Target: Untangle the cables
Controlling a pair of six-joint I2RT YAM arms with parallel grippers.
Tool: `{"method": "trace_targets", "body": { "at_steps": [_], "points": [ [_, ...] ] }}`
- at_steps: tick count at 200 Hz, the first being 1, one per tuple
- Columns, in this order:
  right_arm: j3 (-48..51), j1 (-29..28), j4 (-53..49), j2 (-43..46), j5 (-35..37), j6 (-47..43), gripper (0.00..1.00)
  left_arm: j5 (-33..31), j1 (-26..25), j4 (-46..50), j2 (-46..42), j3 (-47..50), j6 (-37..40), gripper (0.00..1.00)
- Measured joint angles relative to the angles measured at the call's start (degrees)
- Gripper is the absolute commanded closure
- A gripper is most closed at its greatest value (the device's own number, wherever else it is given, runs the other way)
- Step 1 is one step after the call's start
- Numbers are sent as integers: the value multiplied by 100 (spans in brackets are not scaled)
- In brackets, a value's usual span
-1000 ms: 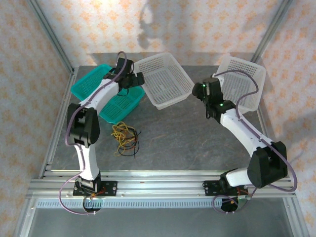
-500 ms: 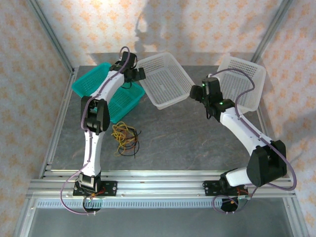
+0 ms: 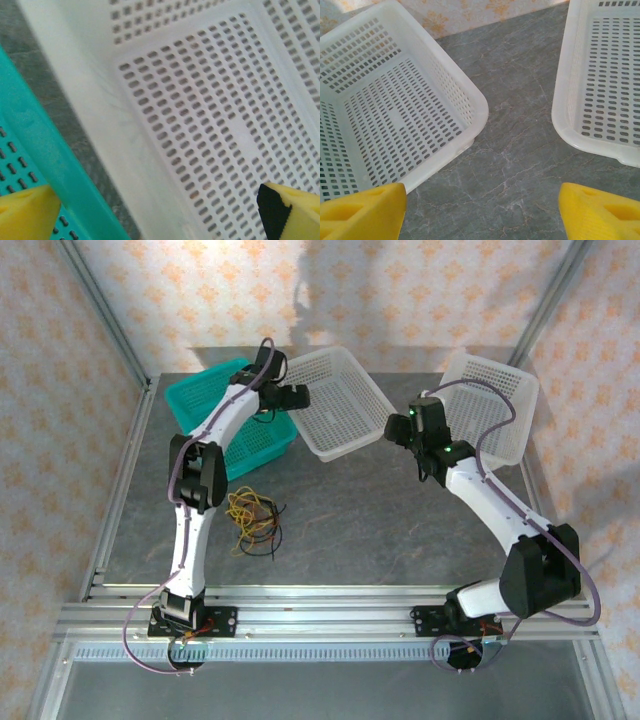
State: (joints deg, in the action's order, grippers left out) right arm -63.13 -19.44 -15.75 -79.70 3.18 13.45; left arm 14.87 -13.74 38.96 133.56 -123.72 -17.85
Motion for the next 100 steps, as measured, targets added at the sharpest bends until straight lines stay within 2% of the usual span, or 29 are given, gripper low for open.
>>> {"method": "trace_targets", "body": {
  "at_steps": [35, 86, 100],
  "points": [
    [0, 122, -92, -9, 155, 98, 21, 107, -179, 24, -2, 50, 85, 1],
    [-76, 813, -201, -352, 195, 243, 22, 162, -361, -81, -83, 723, 173, 4],
    [-138, 990, -240, -527, 170, 240, 21, 175, -426, -90, -136, 883, 232, 7]
  ]
}}
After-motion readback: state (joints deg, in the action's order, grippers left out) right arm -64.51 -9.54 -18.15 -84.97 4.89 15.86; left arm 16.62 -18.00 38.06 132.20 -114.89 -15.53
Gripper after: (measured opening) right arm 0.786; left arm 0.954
